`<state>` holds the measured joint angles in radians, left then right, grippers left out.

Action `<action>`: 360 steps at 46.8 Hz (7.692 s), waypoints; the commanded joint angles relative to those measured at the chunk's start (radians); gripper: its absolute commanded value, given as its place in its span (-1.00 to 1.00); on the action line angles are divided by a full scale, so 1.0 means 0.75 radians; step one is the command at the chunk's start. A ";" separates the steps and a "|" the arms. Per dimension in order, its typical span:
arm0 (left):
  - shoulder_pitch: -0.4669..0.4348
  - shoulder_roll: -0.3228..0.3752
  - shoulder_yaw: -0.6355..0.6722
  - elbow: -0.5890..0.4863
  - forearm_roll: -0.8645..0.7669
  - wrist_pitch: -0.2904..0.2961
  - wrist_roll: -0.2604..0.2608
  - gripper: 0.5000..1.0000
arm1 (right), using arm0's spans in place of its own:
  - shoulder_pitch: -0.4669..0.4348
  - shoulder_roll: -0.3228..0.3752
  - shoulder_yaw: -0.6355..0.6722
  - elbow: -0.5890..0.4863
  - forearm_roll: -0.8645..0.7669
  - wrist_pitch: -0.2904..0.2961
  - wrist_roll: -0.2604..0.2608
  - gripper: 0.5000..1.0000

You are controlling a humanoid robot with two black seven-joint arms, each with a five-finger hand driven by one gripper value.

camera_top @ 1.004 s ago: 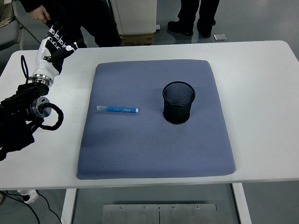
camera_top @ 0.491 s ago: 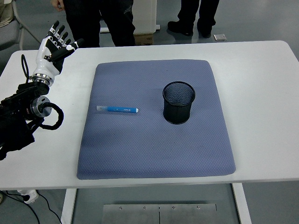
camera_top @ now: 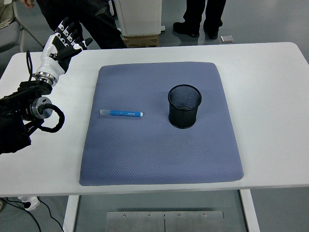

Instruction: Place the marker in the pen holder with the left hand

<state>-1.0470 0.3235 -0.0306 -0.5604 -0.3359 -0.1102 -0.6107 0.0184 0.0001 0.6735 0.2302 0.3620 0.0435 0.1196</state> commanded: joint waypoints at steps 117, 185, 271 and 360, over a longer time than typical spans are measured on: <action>-0.981 -0.092 1.505 -0.748 0.037 -0.103 0.018 1.00 | 0.000 0.000 0.000 0.000 0.000 -0.001 0.000 1.00; -1.185 -0.431 2.033 -0.768 0.090 -0.068 0.321 1.00 | 0.000 0.000 0.000 0.000 0.000 -0.001 0.000 1.00; -0.985 -0.431 1.955 -0.650 -0.014 0.012 0.311 0.19 | 0.000 0.000 0.000 0.000 0.000 0.001 0.000 1.00; -0.944 -0.431 1.902 -0.672 0.072 0.014 0.309 -0.45 | 0.000 0.000 0.000 0.000 0.000 -0.001 0.000 1.00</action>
<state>-1.7560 0.0000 1.3958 -1.0660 -0.2831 -0.1000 -0.3790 0.0184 0.0000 0.6735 0.2301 0.3620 0.0436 0.1197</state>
